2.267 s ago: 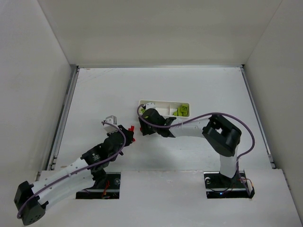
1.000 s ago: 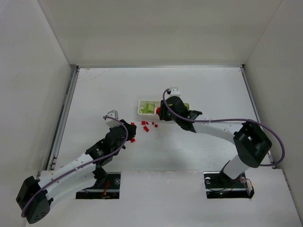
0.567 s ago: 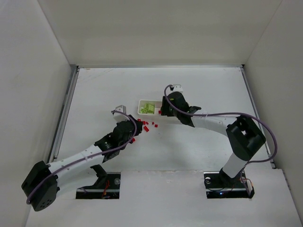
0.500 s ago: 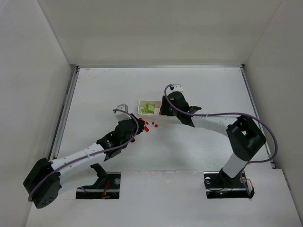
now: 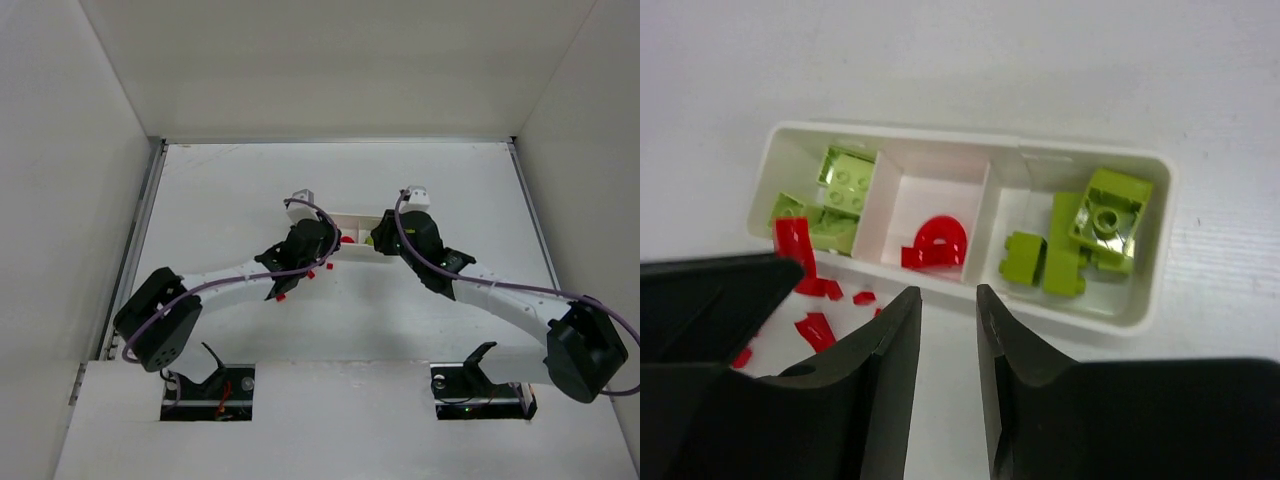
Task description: Sort the legos into containers by color
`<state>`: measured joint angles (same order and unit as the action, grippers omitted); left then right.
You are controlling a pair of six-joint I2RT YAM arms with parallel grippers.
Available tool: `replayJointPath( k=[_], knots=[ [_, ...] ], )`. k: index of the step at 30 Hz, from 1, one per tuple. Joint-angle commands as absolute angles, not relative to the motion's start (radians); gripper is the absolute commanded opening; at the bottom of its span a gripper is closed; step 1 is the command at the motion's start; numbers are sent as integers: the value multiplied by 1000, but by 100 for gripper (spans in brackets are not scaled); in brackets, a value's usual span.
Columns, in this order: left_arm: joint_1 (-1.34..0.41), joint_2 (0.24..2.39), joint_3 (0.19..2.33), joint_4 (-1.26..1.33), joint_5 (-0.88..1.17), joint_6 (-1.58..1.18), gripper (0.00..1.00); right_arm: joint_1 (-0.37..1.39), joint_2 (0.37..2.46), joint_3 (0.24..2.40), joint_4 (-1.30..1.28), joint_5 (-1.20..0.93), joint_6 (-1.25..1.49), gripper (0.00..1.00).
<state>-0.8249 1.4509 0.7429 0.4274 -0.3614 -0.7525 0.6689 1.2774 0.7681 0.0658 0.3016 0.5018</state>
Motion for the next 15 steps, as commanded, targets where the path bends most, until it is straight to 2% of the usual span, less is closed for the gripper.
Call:
replayJointPath(
  k=[1,7,11,15],
  knots=[
    [-812,1520,839,499,-339,-715,20,673,1223,692,127,324,521,34],
    [-801,1635,934,486,-337,-693,23,674,1203,655,178,316,538,35],
    [-798,1666,965,472,-337,-686,37,676,1207,657,181,311,535,37],
    [-794,1655,966,459,-341,-677,45,700,1227,666,184,310,532,38]
  ],
)
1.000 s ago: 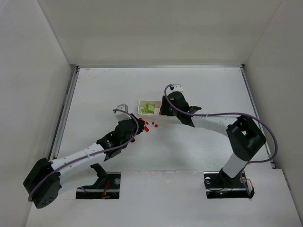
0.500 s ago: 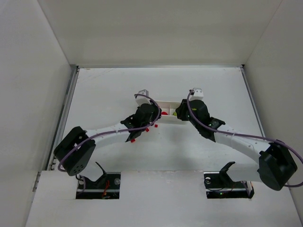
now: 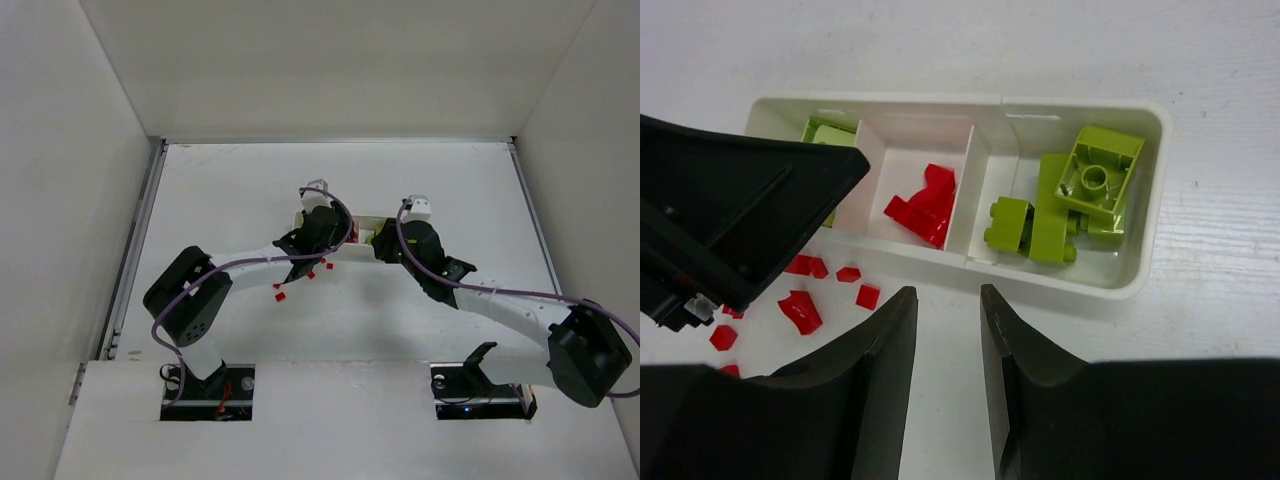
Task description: Sort the legos into containers by color
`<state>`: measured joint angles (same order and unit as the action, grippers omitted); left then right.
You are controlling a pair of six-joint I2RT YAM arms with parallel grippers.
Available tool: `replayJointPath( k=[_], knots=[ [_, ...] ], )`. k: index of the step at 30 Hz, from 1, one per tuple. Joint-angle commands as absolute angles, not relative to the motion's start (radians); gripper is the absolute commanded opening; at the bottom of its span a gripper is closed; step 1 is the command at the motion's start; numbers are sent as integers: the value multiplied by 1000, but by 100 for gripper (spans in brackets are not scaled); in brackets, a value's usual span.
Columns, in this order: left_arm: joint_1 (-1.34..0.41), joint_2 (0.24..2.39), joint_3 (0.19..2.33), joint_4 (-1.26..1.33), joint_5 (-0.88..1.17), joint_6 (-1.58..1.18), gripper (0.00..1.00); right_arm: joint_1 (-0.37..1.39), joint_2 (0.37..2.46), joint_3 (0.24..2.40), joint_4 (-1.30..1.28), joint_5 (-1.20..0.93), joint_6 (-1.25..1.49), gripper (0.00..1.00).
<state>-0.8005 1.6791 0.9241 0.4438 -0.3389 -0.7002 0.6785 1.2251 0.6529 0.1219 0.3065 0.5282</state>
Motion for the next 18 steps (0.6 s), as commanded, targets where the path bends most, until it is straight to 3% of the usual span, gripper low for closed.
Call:
replayJointPath(
  k=[1,9,14,18],
  knots=[
    [-794,1634,954,450,-344,-672,45,708,1232,670,184,305,528,37],
    [-809,1225,639,298,-489,-647,35,815,1313,721,196,252,511,32],
    [-867,903,474,-65,-644,-761,35,850,1377,758,187,221,500,34],
    [-887,769,442,-331,-663,-874,38,884,1433,788,196,193,495,38]
  ],
)
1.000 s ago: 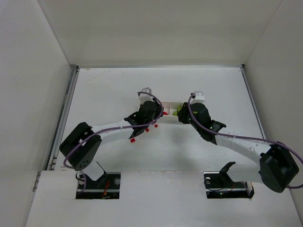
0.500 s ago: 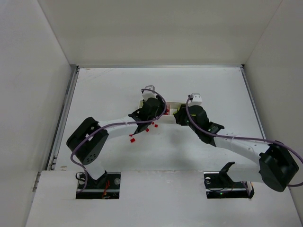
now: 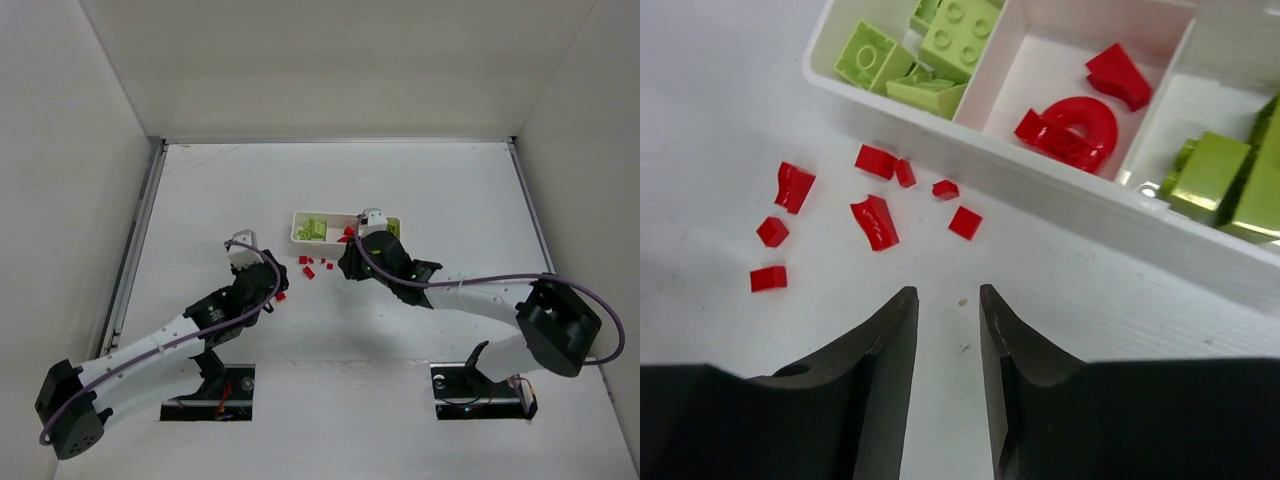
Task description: Sort the legos into containers by color
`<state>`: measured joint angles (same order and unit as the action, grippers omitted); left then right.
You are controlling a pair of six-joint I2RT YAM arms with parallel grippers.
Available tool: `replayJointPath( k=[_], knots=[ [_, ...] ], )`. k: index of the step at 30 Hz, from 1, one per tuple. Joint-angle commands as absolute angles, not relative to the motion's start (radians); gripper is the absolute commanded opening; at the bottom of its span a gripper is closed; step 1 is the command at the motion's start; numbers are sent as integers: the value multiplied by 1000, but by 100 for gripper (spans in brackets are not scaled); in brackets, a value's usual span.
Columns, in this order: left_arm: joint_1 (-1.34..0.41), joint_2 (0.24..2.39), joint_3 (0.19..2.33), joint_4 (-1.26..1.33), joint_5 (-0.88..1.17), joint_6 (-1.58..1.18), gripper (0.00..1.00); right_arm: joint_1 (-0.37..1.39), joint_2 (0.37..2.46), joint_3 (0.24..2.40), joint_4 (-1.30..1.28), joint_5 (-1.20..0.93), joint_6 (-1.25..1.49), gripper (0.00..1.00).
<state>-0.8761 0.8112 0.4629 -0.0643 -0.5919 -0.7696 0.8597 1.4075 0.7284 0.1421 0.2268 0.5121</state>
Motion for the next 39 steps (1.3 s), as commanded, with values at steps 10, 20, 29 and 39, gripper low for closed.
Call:
replayJointPath(
  k=[10,20,29,39],
  knots=[
    [-989,902,410,-330,-583,-971,50,949,1575,871,153,161,474,46],
    [-967,1045,380,-175,-587,-969,46,956,1641,908,141,158,472,45],
    [-952,1088,345,-84,-652,-979,42,958,1681,923,138,156,474,45],
    [-932,1152,331,1,-669,-976,40,956,1713,943,143,146,485,45]
  ],
)
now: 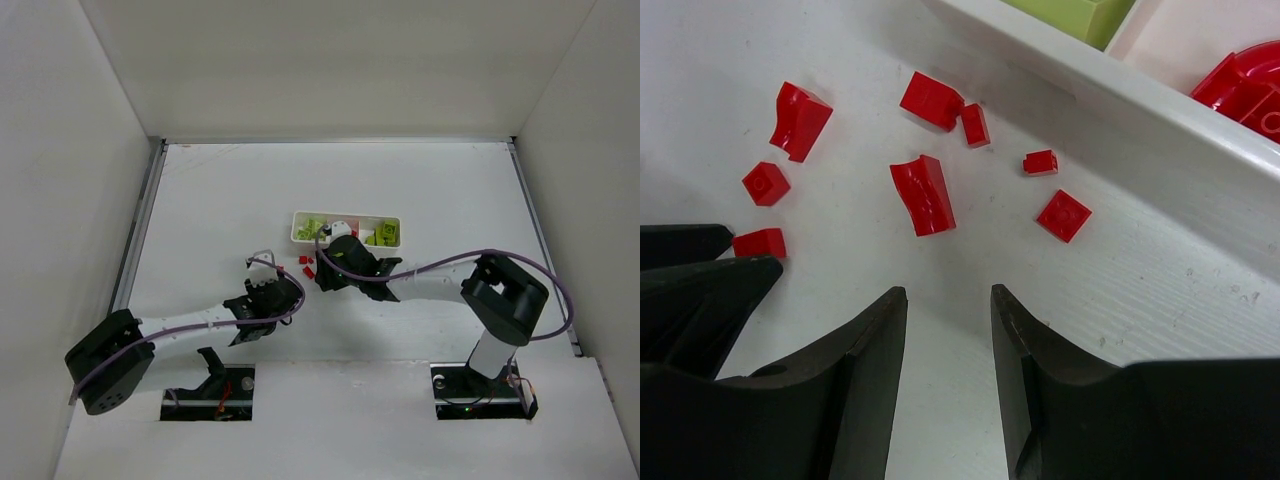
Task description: Sort the legos into containers by color
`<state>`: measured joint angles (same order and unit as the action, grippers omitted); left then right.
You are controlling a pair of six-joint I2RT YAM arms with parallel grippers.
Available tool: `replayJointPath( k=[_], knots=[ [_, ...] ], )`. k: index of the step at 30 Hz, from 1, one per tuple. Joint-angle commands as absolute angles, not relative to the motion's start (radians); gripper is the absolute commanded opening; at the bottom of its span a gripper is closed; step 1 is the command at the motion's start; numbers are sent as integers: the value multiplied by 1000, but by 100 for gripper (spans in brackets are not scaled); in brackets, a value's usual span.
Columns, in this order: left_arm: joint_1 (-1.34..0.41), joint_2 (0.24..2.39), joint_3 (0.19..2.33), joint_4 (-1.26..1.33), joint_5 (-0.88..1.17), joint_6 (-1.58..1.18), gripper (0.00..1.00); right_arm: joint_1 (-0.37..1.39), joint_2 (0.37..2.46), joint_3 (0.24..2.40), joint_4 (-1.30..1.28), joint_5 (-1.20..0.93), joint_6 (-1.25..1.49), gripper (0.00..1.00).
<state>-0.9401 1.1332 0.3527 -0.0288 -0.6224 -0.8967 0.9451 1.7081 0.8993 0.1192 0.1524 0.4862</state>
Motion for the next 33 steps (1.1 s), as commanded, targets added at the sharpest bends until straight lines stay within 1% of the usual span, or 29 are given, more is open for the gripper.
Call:
replayJointPath(
  k=[1,5,8,10,12,16,21,27,33],
  knots=[
    [-932,1160,333,11,-669,-974,40,956,1718,945,141,146,485,45],
    [-930,1187,336,31,-666,-966,34,955,1727,946,141,144,485,45],
    [-930,1190,333,31,-664,-965,25,955,1733,948,144,144,485,45],
    [-930,1174,333,18,-666,-963,21,956,1746,950,147,144,485,49],
    [-930,1135,325,6,-669,-959,19,956,1759,960,144,144,482,52],
    [-924,1023,316,-37,-673,-957,17,956,1789,989,138,124,471,55],
    [-907,853,307,-112,-693,-951,17,947,1830,1034,117,97,469,55],
    [-812,638,305,-170,-678,-940,18,947,1894,1104,68,120,469,53],
    [-734,551,313,-161,-606,-917,18,950,1945,1166,14,198,457,51]
  ],
)
